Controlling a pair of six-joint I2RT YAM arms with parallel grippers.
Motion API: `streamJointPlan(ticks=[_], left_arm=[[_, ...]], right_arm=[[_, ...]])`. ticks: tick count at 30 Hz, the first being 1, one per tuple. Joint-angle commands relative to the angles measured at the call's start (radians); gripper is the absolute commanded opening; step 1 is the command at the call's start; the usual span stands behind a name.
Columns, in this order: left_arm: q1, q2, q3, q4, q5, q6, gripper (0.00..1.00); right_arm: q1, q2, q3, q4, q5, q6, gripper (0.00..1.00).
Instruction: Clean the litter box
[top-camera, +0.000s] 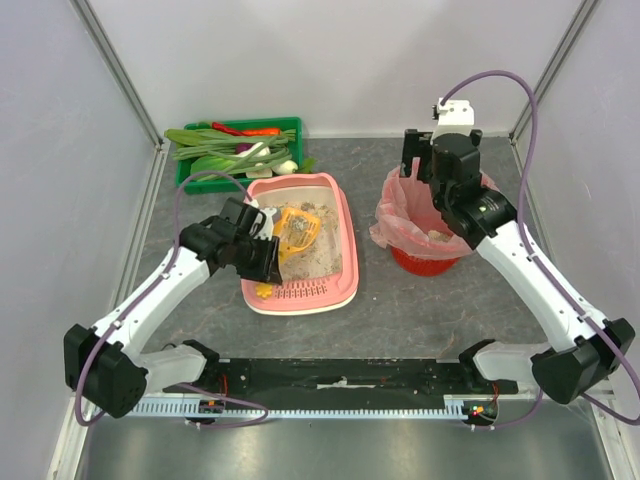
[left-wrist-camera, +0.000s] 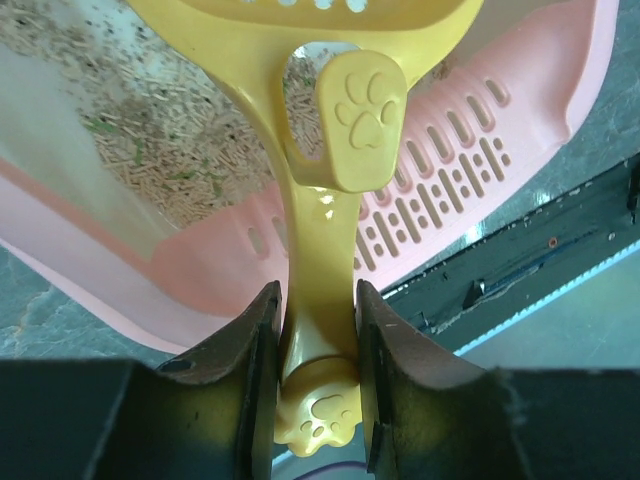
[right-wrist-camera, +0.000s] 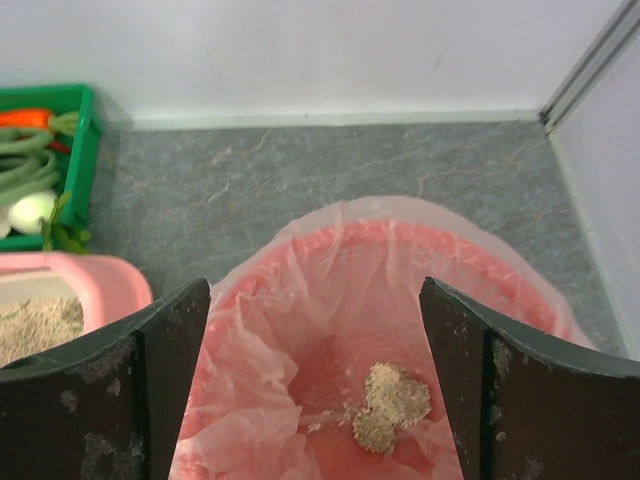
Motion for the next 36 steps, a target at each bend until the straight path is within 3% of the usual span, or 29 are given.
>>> streamJointPlan(ticks=[1, 5, 8, 11, 15, 17, 19, 21, 23, 25, 27, 29, 33, 36], left_arm=[[-0.043, 0.039, 0.049, -0.030, -0.025, -0.033, 0.02], [-0.014, 0.030, 0.050, 0.017, 0.017, -0.073, 0.02], [-0.047, 0.067, 0.095, -0.050, -0.090, -0.064, 0.02], [0.041, 0.056, 0.089, -0.021, 0.012, -0.089, 0.02], [0.027, 0.074, 0.098, -0.067, -0.059, -0.076, 0.02], [0.068, 0.070, 0.080, -0.038, 0.012, -0.092, 0.02], [0.030, 0.065, 0.089, -0.018, 0.037, -0.092, 0.02], [-0.013, 0.090, 0.119, -0.056, -0.045, -0.073, 0.02], [0.060, 0.105, 0.106, -0.047, -0.014, -0.088, 0.02], [0.066, 0.100, 0.110, -0.018, 0.058, -0.092, 0.02], [-0.012, 0.105, 0.132, -0.029, 0.013, -0.070, 0.02], [-0.023, 0.119, 0.141, -0.055, -0.039, -0.047, 0.02], [0.006, 0.122, 0.121, -0.035, -0.016, -0.059, 0.02], [0.006, 0.119, 0.125, -0.024, -0.012, -0.063, 0.02]], right_arm=[[0.005, 0.034, -0.001, -0.067, -0.083, 0.051, 0.94], [0.005, 0.053, -0.027, -0.083, -0.161, 0.075, 0.91], [0.005, 0.080, -0.030, -0.107, -0.180, 0.082, 0.89], [0.005, 0.100, -0.034, -0.126, -0.195, 0.096, 0.85], [0.016, 0.117, -0.030, -0.140, -0.241, 0.090, 0.83], [0.019, 0.125, -0.030, -0.152, -0.256, 0.092, 0.82], [0.028, 0.127, -0.033, -0.157, -0.270, 0.092, 0.81], [0.028, 0.137, -0.034, -0.160, -0.287, 0.092, 0.81], [0.031, 0.149, -0.030, -0.178, -0.298, 0.104, 0.81], [0.033, 0.172, -0.021, -0.198, -0.312, 0.118, 0.80], [0.045, 0.194, -0.010, -0.209, -0.319, 0.119, 0.79], [0.050, 0.208, 0.002, -0.221, -0.315, 0.122, 0.77], [0.065, 0.246, 0.036, -0.244, -0.332, 0.131, 0.61], [0.082, 0.255, 0.065, -0.259, -0.336, 0.135, 0.54]])
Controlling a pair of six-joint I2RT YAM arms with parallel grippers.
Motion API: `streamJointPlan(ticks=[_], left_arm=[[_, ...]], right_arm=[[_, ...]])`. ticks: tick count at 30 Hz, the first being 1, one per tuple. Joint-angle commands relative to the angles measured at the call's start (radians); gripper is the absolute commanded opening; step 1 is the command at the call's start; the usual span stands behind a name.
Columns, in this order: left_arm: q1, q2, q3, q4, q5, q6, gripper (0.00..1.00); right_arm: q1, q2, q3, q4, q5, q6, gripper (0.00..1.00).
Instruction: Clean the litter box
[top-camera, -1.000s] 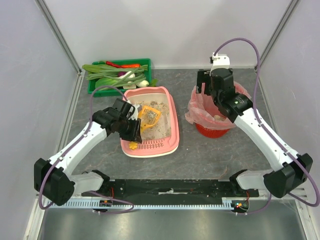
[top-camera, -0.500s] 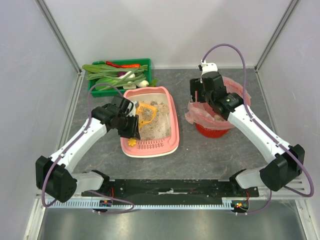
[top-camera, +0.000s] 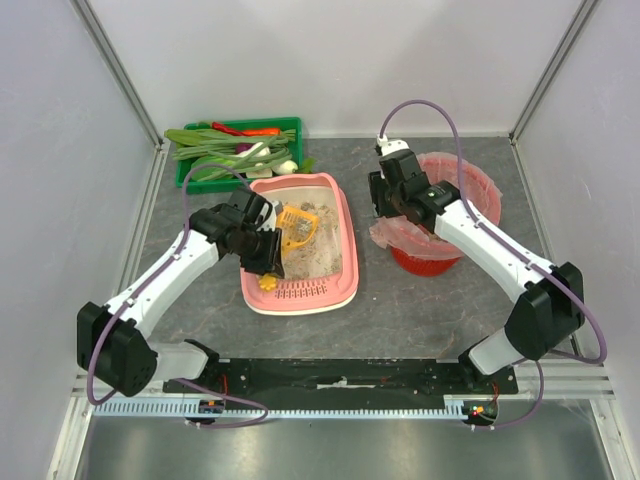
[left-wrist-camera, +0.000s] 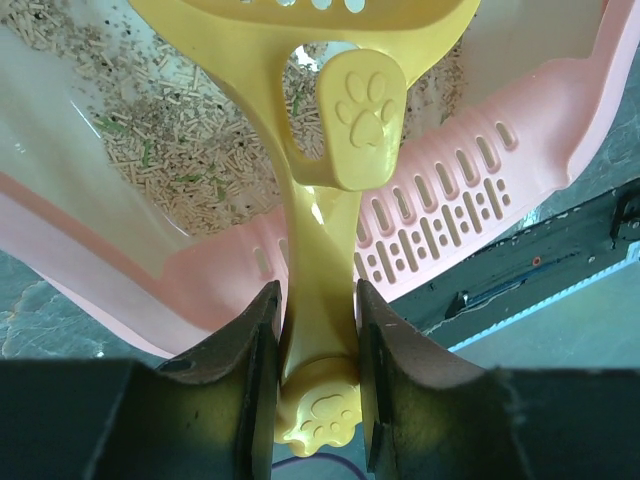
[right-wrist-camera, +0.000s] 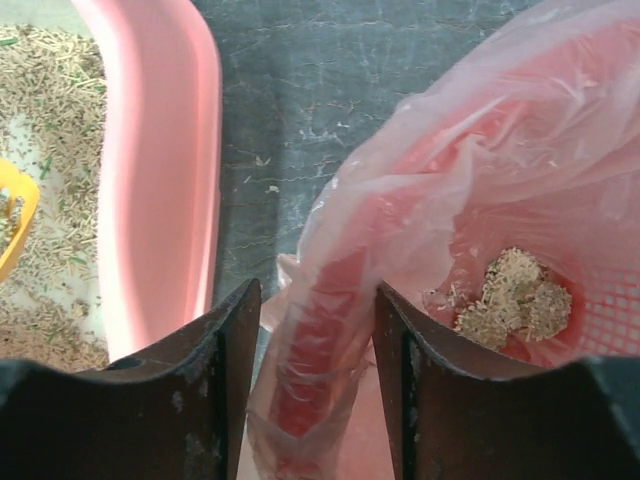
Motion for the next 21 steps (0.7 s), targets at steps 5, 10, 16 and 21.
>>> streamJointPlan(ticks=[5, 10, 16, 21], left_arm=[[0.007, -0.006, 0.016, 0.022, 0.016, 0.017, 0.02], [0.007, -0.027, -0.007, 0.020, 0.018, 0.014, 0.02], [0.007, -0.055, -0.023, 0.020, 0.020, 0.020, 0.02], [-0.019, -0.086, -0.037, 0.017, 0.015, -0.004, 0.02]], right_arm=[[0.032, 0.023, 0.119, -0.043, -0.054, 0.039, 0.45], [0.055, 0.044, 0.162, -0.062, -0.084, 0.051, 0.39], [0.070, 0.086, 0.219, -0.071, -0.120, 0.042, 0.36], [0.099, 0.104, 0.247, -0.071, -0.124, 0.011, 0.35]])
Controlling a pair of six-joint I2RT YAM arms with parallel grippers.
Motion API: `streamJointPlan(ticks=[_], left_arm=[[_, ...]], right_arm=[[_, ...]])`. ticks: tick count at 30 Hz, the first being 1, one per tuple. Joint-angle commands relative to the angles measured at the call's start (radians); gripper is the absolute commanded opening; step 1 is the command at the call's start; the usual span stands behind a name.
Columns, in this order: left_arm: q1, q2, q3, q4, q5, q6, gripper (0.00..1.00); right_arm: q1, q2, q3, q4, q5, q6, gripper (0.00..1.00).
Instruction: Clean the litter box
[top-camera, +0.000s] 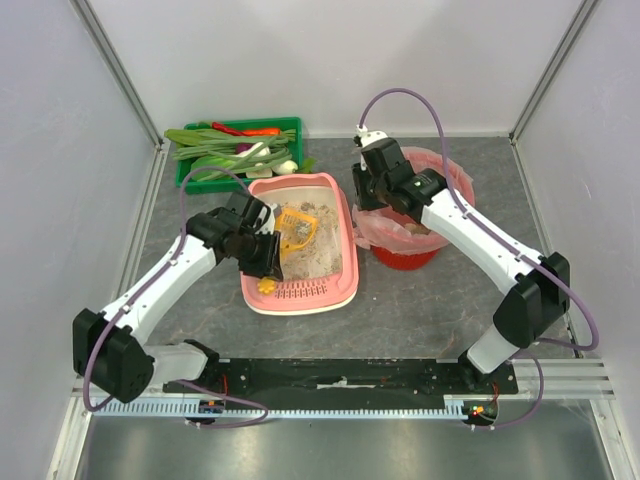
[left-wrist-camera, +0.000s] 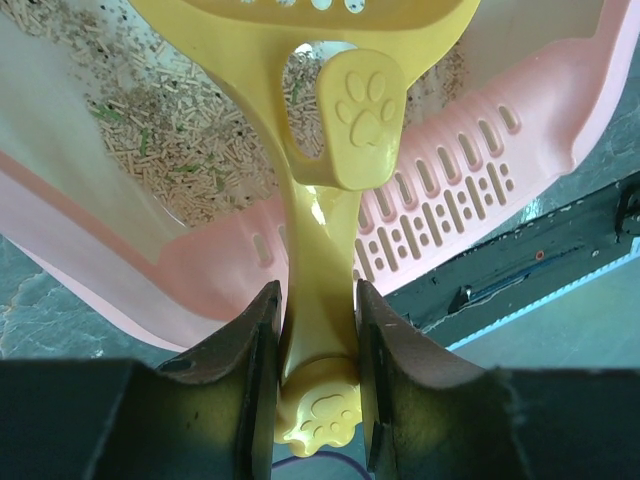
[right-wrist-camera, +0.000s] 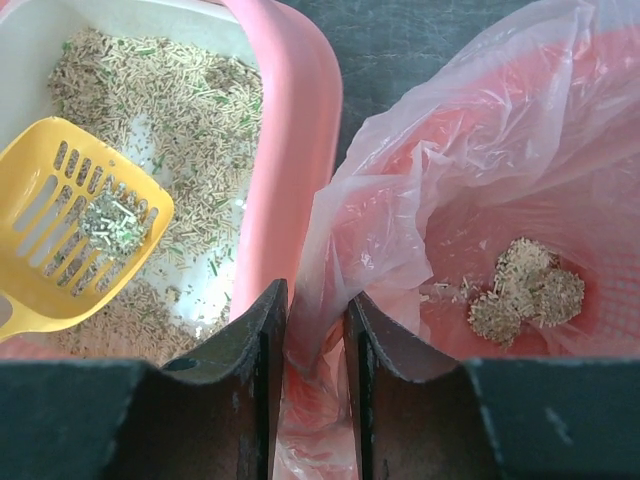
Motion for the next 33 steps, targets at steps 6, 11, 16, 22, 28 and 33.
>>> streamJointPlan(ticks=[6, 11, 16, 22, 28, 33], left_arm=[[-0.008, -0.099, -0.053, 0.031, 0.058, -0.043, 0.02], [-0.046, -0.066, -0.002, -0.006, -0.043, 0.005, 0.02], [-0.040, -0.053, 0.079, -0.027, -0.038, 0.014, 0.02], [-0.041, -0.025, 0.237, -0.106, -0.149, 0.038, 0.02], [-0.060, 0.090, 0.512, -0.179, -0.190, 0.035, 0.02], [-0.103, 0.220, 0.699, -0.270, -0.203, 0.015, 0.02]], right_arm=[[0.049, -0.035, 0.050, 0.007, 0.064, -0.032, 0.46], [0.049, -0.105, 0.024, 0.014, 0.180, -0.047, 0.75], [0.047, -0.187, 0.016, 0.064, 0.244, -0.112, 0.89], [0.043, -0.290, -0.045, 0.207, 0.379, -0.106, 0.94], [-0.009, -0.320, -0.125, 0.236, 0.417, -0.065, 0.95], [-0.069, -0.406, -0.235, 0.311, 0.414, -0.018, 0.95]])
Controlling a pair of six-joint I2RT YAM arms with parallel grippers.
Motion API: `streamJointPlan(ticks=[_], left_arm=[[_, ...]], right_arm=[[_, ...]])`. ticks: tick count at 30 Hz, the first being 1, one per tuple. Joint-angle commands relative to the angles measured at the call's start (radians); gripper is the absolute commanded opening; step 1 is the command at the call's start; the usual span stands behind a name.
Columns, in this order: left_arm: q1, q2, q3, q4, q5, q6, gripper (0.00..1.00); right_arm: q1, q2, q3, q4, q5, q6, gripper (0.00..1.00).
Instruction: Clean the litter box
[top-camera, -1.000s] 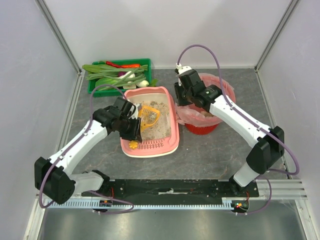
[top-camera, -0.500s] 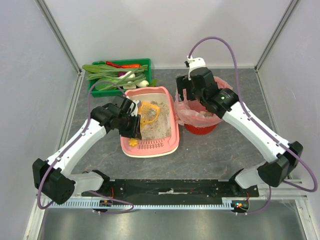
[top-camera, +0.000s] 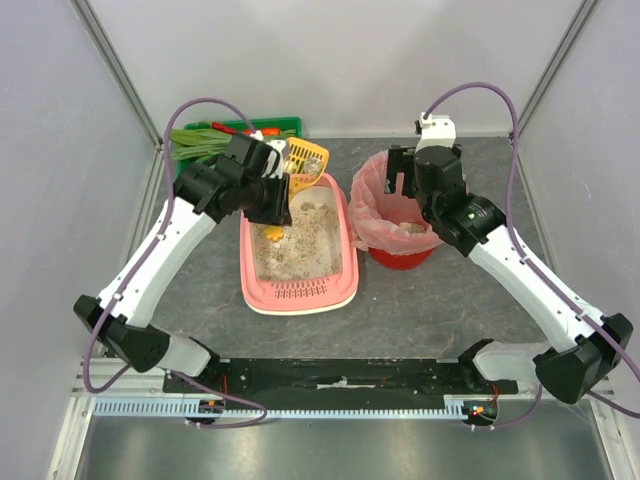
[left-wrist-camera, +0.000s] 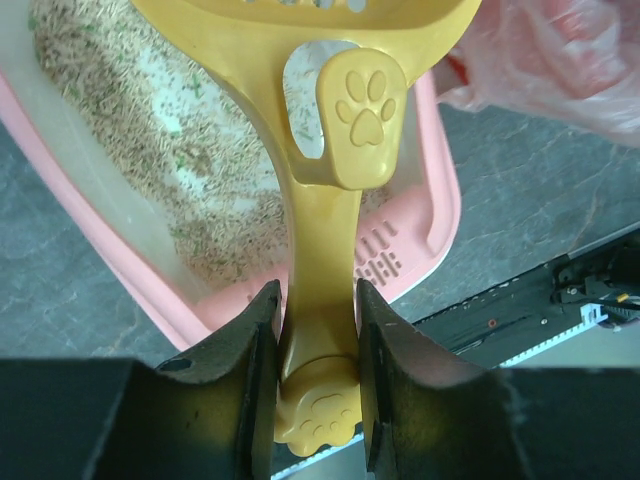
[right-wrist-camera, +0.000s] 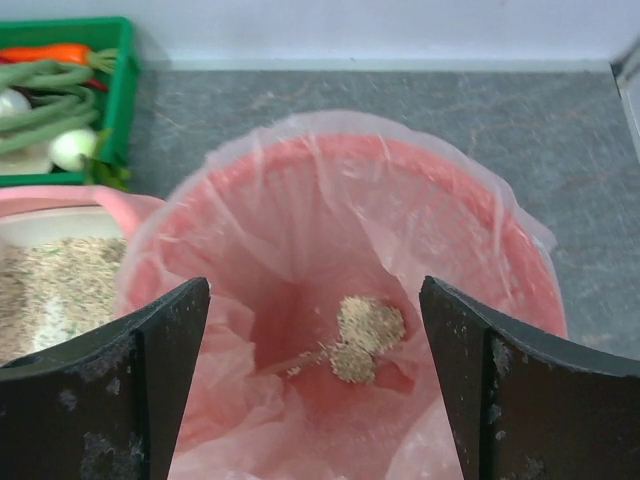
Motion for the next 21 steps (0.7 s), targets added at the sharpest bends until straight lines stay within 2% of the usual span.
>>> streamJointPlan(ticks=[1, 9, 14, 19, 21], left_arm=[[-0.031, 0.090, 0.168, -0.076, -0.017, 0.005, 0.02], [-0.160, 0.286, 0.480, -0.213, -0.089, -0.012, 0.02], [-0.217, 0.403, 0.607, -0.225, -0.135, -0.008, 0.02], [-0.313, 0.495, 0.697, -0.253, -0.340, 0.078, 0.02], [-0.332, 0.515, 0.700, -0.247, -0.373, 0.077, 0.02]], right_arm=[[-0.048, -0.091, -0.087, 0.097, 0.045, 0.068, 0.95], [-0.058, -0.182, -0.131, 0.132, 0.176, 0.040, 0.95], [-0.057, -0.231, -0.144, 0.155, 0.211, -0.002, 0.95], [-0.060, -0.264, -0.154, 0.184, 0.243, -0.051, 0.95], [-0.058, -0.278, -0.167, 0.200, 0.251, -0.063, 0.95]])
